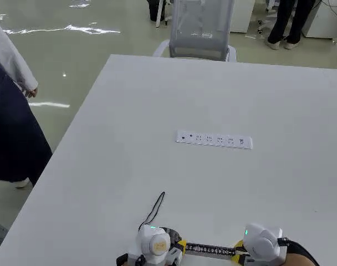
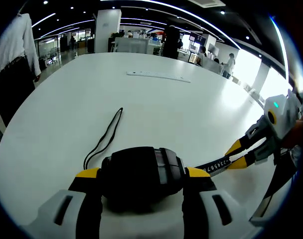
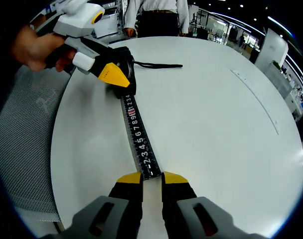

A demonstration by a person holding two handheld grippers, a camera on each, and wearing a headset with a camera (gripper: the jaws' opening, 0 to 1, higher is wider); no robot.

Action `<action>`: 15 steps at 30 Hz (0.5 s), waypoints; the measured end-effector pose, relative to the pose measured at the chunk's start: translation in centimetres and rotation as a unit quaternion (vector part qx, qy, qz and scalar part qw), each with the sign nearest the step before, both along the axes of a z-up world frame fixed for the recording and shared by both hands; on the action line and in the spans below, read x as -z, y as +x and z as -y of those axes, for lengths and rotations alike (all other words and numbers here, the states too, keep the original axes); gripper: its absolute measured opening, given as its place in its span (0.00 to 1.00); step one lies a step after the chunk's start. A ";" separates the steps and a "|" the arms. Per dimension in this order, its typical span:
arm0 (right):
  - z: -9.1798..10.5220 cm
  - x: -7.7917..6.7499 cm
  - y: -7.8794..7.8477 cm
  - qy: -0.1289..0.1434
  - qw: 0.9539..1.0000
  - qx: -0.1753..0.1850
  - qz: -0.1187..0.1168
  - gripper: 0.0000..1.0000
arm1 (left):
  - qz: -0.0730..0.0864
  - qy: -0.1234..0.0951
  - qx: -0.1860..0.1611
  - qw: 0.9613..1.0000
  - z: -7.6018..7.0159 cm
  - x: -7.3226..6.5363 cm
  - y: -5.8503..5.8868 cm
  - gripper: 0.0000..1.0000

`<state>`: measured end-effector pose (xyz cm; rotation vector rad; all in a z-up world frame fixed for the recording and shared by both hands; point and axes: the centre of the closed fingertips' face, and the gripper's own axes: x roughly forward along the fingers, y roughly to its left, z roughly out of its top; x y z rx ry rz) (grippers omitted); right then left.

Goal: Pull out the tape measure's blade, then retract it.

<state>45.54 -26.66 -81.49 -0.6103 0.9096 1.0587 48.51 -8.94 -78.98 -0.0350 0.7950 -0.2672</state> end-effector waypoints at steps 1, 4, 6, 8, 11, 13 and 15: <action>-0.1 0.0 0.0 0.000 1.000 -0.001 0.000 0.13 | 0.000 0.000 0.000 1.000 0.0 0.0 0.0 0.62; -0.5 -0.1 0.1 0.001 1.000 -0.003 0.000 0.13 | 0.000 0.000 0.000 1.000 0.0 0.0 0.0 0.62; -0.8 0.0 0.1 0.001 1.000 -0.004 0.000 0.13 | 0.000 0.000 0.000 1.000 0.0 0.0 0.0 0.62; -1.0 0.0 0.1 0.001 1.000 -0.005 0.000 0.13 | 0.000 0.000 0.000 1.000 0.0 0.0 0.0 0.62; -1.3 0.0 0.1 0.001 1.000 -0.005 0.001 0.13 | 0.000 0.000 0.001 1.000 0.0 0.0 0.0 0.62; -1.5 0.0 0.1 0.001 1.000 -0.007 0.001 0.13 | 0.000 0.000 0.001 1.000 0.0 0.0 0.0 0.62; -1.7 -0.1 0.1 0.002 1.000 -0.008 0.001 0.13 | 0.000 -0.001 0.001 1.000 0.0 0.0 0.0 0.62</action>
